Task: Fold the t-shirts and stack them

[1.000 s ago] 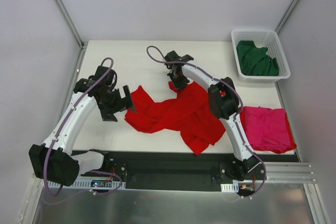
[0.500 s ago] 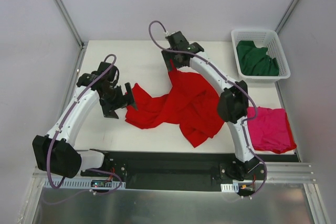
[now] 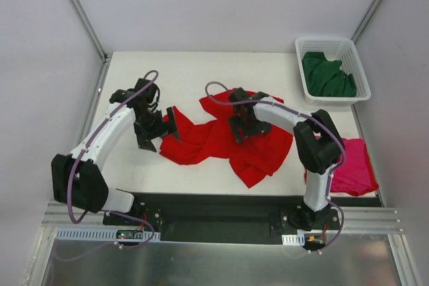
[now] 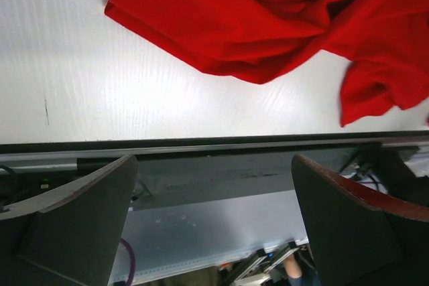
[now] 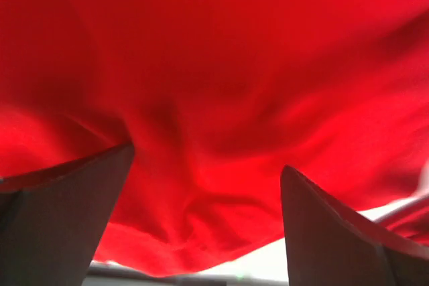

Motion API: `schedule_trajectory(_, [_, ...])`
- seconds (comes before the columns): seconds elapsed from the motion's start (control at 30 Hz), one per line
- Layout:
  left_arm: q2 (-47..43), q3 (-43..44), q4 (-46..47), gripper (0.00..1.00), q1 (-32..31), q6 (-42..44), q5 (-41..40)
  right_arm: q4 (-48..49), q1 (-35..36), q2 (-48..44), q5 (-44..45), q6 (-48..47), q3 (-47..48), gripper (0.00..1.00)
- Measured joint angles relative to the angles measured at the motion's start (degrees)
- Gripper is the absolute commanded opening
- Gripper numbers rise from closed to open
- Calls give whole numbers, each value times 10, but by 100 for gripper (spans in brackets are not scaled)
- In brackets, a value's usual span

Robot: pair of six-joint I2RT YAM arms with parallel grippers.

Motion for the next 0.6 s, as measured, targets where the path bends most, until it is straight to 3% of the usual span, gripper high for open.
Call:
schedule_trajectory(0.17, [78, -17, 13, 99, -80, 10, -37, -28, 7, -52, -33, 23, -109, 96])
schedule_trajectory(0.37, [169, -19, 28, 99, -132, 8, -46, -35, 7, -141, -32, 30, -126, 96])
schedule_trajectory(0.6, [188, -9, 58, 94, -195, -29, -42, -48, 7, -165, -21, 30, -128, 96])
